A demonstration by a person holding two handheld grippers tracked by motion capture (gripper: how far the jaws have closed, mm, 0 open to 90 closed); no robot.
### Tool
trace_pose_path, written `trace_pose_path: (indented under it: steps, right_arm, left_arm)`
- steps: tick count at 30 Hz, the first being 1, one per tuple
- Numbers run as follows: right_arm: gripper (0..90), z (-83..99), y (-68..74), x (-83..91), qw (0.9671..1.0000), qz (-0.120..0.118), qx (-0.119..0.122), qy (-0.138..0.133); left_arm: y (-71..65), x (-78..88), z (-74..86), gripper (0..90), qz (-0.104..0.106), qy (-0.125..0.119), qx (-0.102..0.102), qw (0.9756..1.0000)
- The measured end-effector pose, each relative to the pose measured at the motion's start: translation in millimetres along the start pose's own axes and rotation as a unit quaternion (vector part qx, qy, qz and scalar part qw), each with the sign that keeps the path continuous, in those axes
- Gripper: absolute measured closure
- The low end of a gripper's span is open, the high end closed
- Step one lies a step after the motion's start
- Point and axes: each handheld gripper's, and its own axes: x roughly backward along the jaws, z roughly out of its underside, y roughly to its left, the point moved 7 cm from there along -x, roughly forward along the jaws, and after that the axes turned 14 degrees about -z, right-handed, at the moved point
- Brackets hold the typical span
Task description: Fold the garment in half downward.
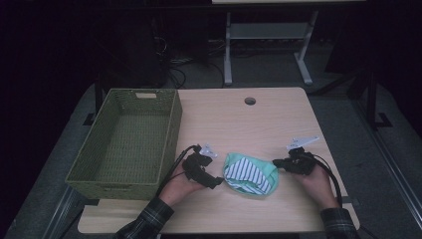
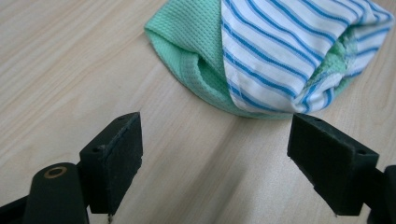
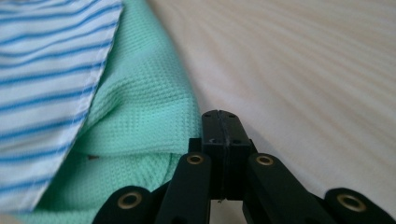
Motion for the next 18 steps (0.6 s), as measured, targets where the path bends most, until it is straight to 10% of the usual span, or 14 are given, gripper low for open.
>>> trace_pose_path:
  steps: [18]
  right_arm:
    - [88.7,24.1,34.8,12.1,0.9995,-0.031,0.012,0.002]
  left_arm:
    - [-1.9,7.7,-4.2,17.6,0.002,-0.007,-0.008,0.9999]
